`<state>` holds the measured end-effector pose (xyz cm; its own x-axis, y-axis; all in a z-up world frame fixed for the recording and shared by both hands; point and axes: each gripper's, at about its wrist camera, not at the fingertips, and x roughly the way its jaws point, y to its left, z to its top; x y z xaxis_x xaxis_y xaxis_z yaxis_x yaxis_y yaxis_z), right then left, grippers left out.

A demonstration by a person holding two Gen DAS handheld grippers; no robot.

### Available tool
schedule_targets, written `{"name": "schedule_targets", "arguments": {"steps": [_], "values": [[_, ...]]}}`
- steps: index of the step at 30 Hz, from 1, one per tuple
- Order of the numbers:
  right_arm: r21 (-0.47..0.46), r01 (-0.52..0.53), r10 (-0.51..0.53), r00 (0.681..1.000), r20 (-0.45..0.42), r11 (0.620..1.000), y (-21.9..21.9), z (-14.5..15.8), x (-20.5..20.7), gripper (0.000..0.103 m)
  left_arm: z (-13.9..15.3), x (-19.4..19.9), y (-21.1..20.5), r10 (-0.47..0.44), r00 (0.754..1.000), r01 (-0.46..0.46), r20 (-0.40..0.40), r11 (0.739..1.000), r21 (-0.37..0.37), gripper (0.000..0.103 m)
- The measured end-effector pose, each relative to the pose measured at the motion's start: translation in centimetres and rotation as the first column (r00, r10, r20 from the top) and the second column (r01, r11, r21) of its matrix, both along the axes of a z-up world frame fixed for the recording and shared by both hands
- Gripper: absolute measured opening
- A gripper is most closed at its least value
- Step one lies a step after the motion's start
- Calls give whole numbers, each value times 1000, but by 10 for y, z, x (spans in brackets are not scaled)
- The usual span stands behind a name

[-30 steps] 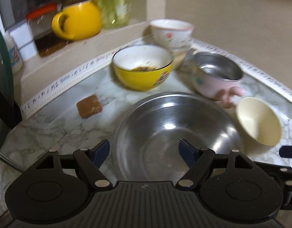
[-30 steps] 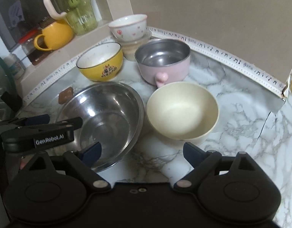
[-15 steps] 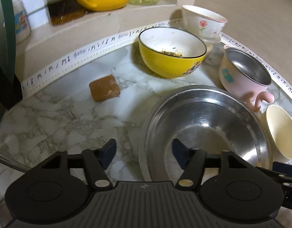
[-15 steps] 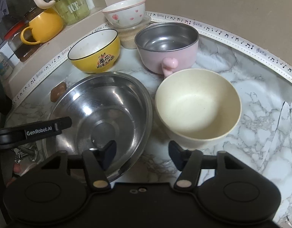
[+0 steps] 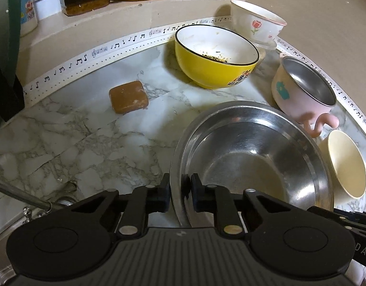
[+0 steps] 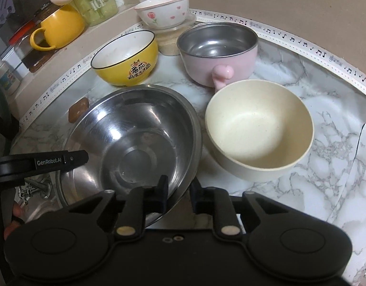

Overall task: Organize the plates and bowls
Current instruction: 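Close both grippers on the steel bowl rim and lift it, then carry the steel bowl with both grippers and lower it beside the pink plate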

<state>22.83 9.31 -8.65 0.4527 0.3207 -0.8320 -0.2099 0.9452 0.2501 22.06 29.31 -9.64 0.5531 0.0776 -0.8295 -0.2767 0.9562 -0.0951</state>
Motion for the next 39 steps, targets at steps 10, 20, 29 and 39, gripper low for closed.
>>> {"name": "schedule_targets", "arguments": {"steps": [10, 20, 29, 39], "values": [[12, -45, 44, 997, 62, 999, -9, 20, -20, 19, 31, -32, -14, -3, 998, 0, 56, 999, 44, 16], [14, -26, 25, 995, 97, 1000, -49, 59, -51, 19, 76, -54, -64, -64, 993, 58, 102, 997, 59, 16], [38, 50, -54, 989, 135, 998, -121, 90, -69, 19, 97, -53, -138, -196, 972, 187, 130, 979, 81, 16], [37, 159, -163, 976, 143, 987, -214, 91, -88, 19, 90, -44, -230, -366, 924, 359, 111, 930, 82, 16]]}}
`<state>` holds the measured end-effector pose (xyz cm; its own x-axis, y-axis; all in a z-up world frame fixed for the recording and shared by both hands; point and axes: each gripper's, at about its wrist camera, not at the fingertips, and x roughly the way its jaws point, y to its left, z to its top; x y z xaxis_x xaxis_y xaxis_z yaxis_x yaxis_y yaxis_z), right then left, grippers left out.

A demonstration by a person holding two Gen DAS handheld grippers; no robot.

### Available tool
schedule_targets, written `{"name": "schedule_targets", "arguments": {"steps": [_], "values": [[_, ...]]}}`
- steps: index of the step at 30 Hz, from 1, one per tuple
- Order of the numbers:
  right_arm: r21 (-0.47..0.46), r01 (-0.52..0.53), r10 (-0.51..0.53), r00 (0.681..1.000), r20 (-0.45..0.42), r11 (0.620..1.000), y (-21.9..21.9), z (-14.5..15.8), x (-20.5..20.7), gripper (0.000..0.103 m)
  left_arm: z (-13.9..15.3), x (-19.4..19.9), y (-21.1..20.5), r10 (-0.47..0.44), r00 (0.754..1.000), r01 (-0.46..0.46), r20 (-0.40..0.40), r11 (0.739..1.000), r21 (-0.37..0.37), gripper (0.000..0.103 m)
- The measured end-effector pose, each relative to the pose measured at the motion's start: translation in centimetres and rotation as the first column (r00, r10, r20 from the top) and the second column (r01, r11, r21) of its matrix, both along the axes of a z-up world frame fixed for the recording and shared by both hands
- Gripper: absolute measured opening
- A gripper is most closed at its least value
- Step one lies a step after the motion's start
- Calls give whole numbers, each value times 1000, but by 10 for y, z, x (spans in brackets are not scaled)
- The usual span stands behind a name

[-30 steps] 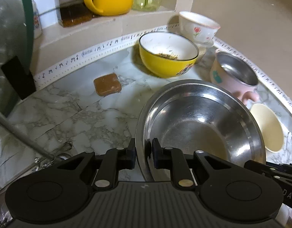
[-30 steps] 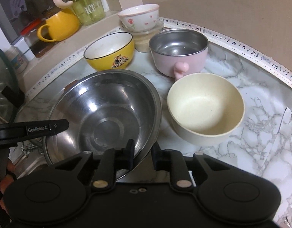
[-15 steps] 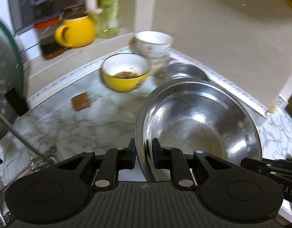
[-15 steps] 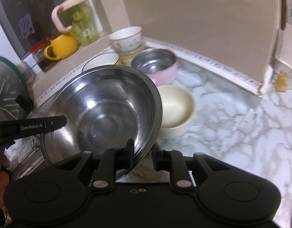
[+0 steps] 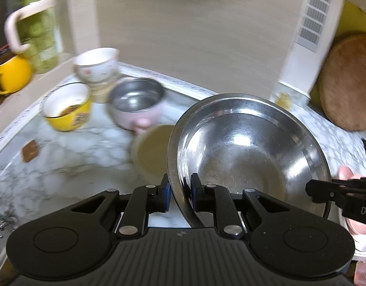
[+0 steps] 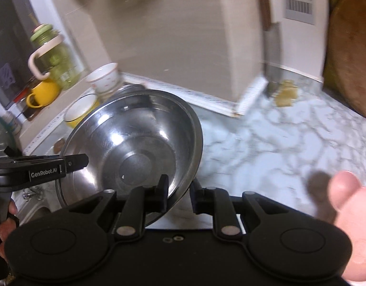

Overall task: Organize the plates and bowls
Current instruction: 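Carry the steel bowl with both grippers and lower it beside the pink plate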

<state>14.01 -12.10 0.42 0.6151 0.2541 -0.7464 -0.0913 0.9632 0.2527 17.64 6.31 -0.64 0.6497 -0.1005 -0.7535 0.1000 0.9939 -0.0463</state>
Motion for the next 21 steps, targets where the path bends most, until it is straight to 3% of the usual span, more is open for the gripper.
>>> {"name": "schedule_targets", "arguments": {"steps": [11, 21], "values": [[-42, 125, -128, 989, -77, 991, -73, -38, -8, 19, -40, 21, -77, -133, 990, 133, -51, 991, -5, 16], [-75, 185, -195, 968, -159, 980, -102, -74, -11, 19, -78, 31, -114, -190, 976, 195, -110, 980, 31, 16]]}}
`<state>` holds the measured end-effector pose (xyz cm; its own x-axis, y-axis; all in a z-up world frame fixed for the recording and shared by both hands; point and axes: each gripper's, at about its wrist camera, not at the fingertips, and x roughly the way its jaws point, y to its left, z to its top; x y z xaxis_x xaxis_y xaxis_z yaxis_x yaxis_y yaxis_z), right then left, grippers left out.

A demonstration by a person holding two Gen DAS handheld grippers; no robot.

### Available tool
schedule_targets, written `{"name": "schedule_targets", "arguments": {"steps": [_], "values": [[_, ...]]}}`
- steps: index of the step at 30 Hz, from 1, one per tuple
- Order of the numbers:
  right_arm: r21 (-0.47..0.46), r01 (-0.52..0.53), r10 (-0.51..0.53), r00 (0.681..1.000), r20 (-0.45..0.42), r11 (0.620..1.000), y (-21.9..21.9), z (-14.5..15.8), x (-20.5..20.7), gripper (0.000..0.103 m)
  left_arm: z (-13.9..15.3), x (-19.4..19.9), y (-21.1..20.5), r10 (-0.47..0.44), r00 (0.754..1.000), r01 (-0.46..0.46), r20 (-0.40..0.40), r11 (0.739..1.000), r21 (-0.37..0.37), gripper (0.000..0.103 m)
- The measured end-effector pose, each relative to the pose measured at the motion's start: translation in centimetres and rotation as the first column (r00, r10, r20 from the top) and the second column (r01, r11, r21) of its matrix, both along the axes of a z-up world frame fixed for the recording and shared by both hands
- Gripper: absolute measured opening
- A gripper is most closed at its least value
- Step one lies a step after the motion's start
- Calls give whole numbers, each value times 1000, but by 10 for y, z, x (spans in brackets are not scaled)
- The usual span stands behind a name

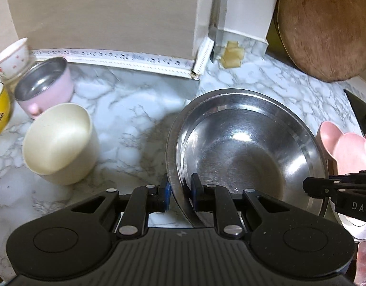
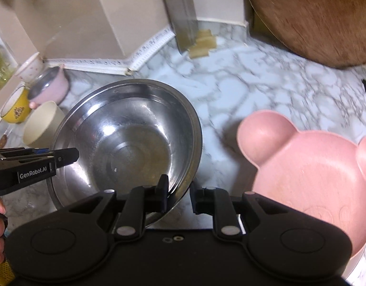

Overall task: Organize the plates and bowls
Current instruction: 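Carry the steel bowl with both grippers and lower it beside the pink plate, then open both grippers to release the steel bowl on the counter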

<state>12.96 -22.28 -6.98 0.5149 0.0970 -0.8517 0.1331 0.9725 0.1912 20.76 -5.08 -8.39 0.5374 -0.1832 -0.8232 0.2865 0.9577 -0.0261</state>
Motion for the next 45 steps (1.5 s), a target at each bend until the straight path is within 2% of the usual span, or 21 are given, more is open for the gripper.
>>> {"name": "schedule_targets", "arguments": {"steps": [13, 24, 37, 40, 45], "values": [[9, 38, -38, 998, -43, 999, -12, -19, -1, 19, -20, 8, -12, -15, 999, 15, -32, 1000, 6, 16], [-15, 23, -23, 999, -29, 1000, -8, -18, 2, 22, -25, 12, -7, -5, 999, 4, -43, 1000, -21, 17], [-16, 51, -51, 999, -14, 999, -13, -10, -4, 28, -22, 7, -3, -38, 999, 37, -28, 999, -32, 18], [-19, 53, -53, 999, -1, 998, -13, -4, -7, 30, -17, 2, 0, -46, 999, 46, -14, 998, -33, 20], [-38, 37, -36, 999, 36, 999, -10, 10, -15, 34, -4, -8, 9, -50, 998, 51, 42, 998, -31, 30]]}}
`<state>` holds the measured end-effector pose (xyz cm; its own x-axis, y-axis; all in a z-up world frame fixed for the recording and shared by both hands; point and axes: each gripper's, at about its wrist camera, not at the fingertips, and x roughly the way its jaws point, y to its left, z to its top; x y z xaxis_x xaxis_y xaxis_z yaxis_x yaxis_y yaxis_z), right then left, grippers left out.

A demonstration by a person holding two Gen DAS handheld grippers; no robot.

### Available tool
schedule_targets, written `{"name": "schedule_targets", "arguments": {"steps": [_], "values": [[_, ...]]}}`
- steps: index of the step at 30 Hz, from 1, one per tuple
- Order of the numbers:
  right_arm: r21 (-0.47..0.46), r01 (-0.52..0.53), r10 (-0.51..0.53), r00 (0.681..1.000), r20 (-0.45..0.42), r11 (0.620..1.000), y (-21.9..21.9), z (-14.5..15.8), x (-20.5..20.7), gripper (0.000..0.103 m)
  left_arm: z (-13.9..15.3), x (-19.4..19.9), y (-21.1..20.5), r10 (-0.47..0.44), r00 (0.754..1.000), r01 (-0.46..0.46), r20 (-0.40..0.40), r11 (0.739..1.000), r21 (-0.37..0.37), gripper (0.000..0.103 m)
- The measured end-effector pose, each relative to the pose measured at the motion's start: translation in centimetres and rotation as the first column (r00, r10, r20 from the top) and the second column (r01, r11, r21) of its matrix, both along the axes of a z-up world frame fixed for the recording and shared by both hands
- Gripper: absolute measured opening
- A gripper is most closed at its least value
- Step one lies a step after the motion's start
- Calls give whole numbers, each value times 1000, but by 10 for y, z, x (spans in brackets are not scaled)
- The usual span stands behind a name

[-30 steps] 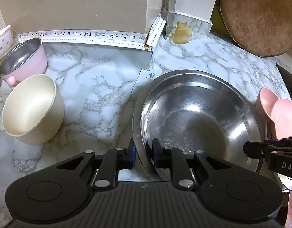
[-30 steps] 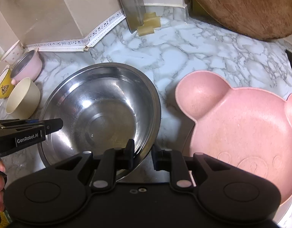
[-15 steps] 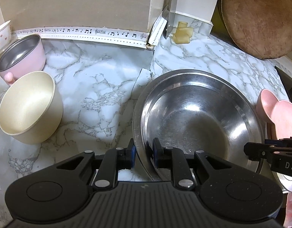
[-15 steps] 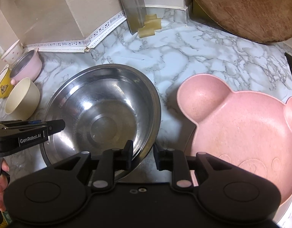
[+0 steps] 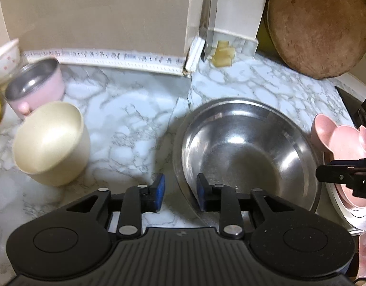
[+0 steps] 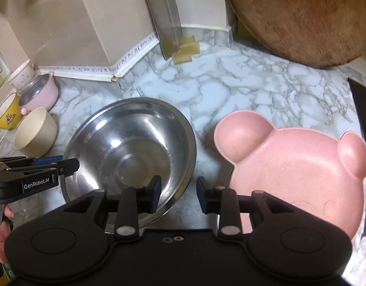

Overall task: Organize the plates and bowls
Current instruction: 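Open both grippers to release the steel bowl on the counter, then move both grippers toward the pink-handled steel pot by the wall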

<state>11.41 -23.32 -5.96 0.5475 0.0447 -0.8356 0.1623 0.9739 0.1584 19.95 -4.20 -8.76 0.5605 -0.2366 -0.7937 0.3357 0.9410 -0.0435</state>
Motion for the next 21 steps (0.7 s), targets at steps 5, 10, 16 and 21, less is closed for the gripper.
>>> {"name": "schedule_targets", "arguments": {"steps": [5, 10, 16, 21], "values": [[-12, -26, 27, 999, 43, 1000, 6, 16, -8, 40, 18, -12, 12, 21, 998, -19, 55, 999, -33, 47], [-24, -49, 51, 995, 83, 998, 13, 32, -15, 45, 37, -26, 25, 34, 994, -28, 105, 998, -54, 47], [-47, -116, 123, 976, 180, 992, 25, 51, -25, 72, 55, -42, 44, 74, 984, -65, 163, 996, -54, 56], [-63, -169, 179, 957, 230, 984, 39, 61, -23, 83, 65, -49, 64, 108, 976, -97, 189, 993, -66, 65]]}}
